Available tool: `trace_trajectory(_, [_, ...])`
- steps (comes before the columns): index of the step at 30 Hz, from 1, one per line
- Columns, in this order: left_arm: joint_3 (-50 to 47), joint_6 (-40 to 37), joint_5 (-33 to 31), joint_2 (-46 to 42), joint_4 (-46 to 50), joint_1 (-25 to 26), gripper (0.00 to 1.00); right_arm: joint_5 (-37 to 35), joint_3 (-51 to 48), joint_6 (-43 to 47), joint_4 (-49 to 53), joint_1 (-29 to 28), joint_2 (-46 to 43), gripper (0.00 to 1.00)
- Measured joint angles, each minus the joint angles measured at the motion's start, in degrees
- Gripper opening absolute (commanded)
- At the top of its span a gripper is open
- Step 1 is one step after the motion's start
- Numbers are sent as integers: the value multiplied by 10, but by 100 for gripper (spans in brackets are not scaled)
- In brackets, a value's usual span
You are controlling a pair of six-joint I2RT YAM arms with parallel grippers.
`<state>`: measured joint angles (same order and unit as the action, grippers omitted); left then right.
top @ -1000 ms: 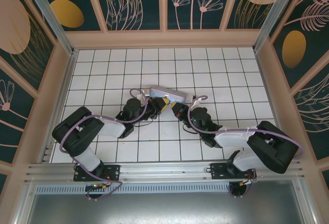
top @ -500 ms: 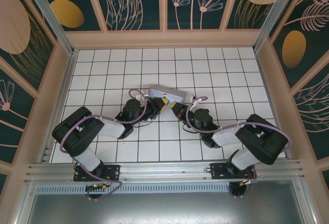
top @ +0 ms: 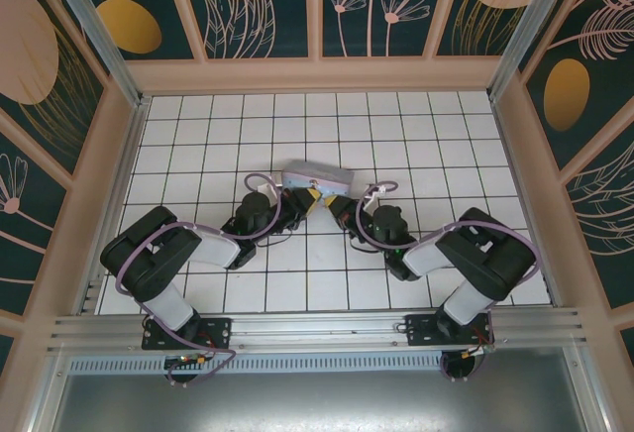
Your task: Unlock a padlock with a key
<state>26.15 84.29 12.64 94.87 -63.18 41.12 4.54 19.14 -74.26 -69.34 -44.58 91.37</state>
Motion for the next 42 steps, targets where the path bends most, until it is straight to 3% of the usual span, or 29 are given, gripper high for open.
trace_trajectory(5, [-3, 0, -10, 0, -6, -3, 0, 0, 41, 71, 138, 0, -48, 0])
trace_trajectory(10, [-3, 0, -7, 3, -9, -3, 0, 2, 43, 81, 156, 0, -56, 0])
trace_trajectory(29, [-13, 0, -35, 5, -13, -9, 0, 67, 36, -105, -96, 25, 107, 0])
trace_trajectory(42, [-17, 0, -53, 16, -14, -16, 0, 52, 57, -138, -132, 16, 161, 0])
